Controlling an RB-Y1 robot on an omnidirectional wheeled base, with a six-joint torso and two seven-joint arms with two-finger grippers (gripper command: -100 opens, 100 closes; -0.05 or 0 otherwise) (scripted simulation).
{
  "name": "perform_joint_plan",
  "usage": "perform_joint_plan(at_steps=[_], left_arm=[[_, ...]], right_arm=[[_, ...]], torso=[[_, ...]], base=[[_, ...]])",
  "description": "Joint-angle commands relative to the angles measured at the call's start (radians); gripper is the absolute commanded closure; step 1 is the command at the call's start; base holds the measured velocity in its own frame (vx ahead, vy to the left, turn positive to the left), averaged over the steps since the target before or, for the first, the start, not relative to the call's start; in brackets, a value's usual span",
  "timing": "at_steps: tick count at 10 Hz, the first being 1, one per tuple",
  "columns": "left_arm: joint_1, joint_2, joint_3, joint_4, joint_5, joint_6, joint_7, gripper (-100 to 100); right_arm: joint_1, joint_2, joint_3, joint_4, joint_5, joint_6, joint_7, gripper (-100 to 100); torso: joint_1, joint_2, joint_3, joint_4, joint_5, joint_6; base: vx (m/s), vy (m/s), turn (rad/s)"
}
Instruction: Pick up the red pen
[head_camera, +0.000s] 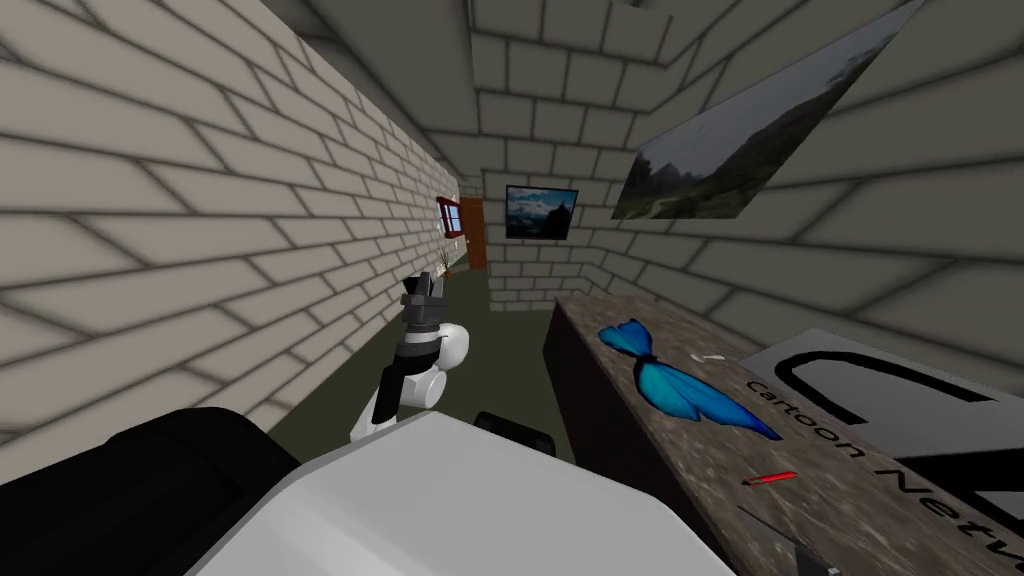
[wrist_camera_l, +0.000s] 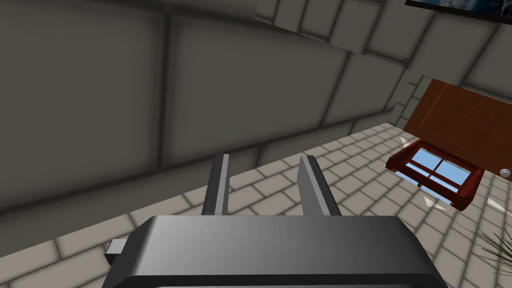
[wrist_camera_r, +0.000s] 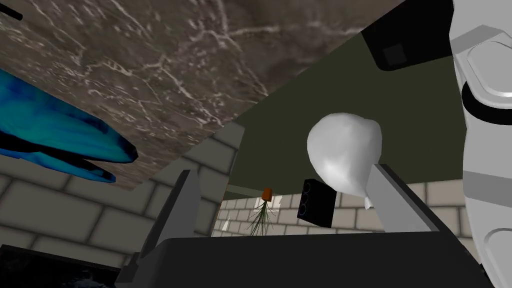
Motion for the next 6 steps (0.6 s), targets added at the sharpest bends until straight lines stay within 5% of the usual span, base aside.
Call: perform_joint_plan(at_steps=[1,6], left_arm=[[0.0,0.0,0.0,0.0,0.0,0.0,0.0,0],[0.0,0.0,0.0,0.0,0.0,0.0,0.0,0]], right_arm=[[0.041,-0.05,-0.018,0.023,0.048,-0.006,0.025,-100],[0.124,-0.183,-0.03,0.084,0.169,-0.005,0.079,-100]], torso=[[0.0,0.0,0.0,0.0,0.0,0.0],[-0.001,0.0,0.0,0.0,0.0,0.001]], base=[[-0.003,-0.034,0.466],[-0.009,-0.046,0.313]])
